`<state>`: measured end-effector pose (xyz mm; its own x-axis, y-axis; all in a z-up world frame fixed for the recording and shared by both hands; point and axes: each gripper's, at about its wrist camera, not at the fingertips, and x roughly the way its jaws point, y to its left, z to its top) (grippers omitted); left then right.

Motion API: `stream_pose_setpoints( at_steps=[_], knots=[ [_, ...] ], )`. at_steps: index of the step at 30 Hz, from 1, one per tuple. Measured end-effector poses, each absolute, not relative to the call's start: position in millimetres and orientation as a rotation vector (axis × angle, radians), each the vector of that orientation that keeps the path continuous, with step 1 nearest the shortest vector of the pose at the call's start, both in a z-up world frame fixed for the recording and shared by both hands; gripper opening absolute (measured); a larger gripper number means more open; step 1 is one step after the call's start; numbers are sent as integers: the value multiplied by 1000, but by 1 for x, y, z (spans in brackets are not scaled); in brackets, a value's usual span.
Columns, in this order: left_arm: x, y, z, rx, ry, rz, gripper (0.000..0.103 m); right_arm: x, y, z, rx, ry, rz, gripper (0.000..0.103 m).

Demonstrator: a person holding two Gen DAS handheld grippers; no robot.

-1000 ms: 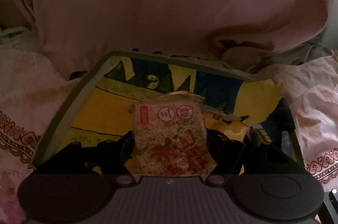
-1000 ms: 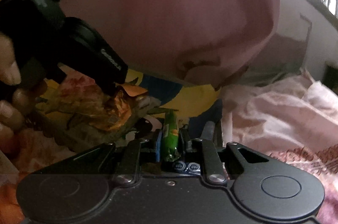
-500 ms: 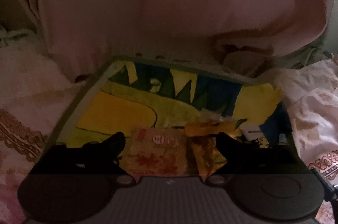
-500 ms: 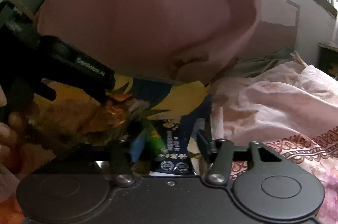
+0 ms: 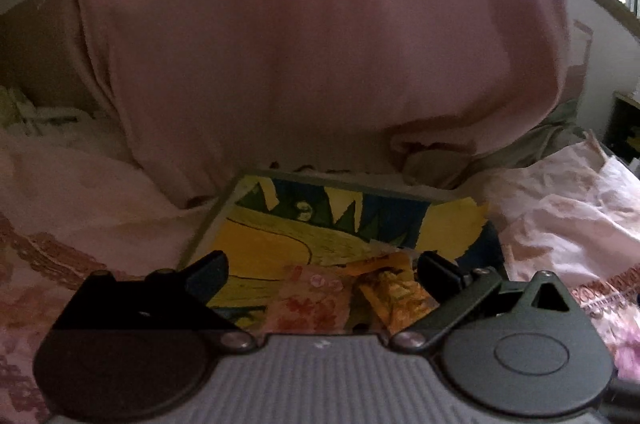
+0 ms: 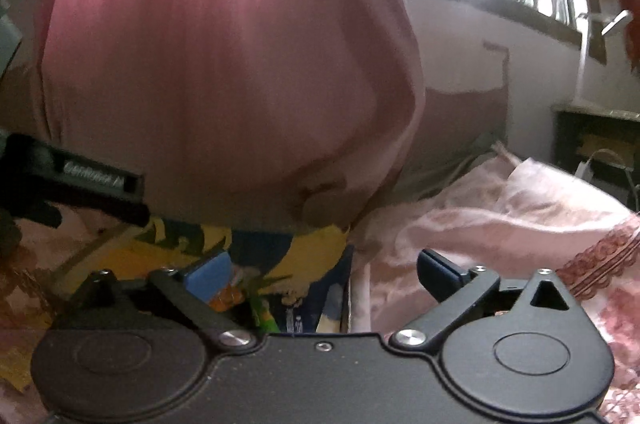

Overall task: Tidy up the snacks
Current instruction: 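Withdraw both open grippers from the box back over the bedspread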

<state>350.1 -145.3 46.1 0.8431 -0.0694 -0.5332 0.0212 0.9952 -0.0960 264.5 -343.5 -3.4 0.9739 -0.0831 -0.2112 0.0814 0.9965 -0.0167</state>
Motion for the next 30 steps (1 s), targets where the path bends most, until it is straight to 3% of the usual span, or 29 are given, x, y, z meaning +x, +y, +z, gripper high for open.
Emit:
stream_pose_setpoints(
  at_steps=[16, 30],
  knots=[
    [237, -119, 79, 4, 507, -28, 103, 182, -322, 32, -35, 73, -83, 102],
    [162, -88, 71, -41, 460, 4, 103, 112, -302, 23, -7, 118, -65, 102]
  ],
)
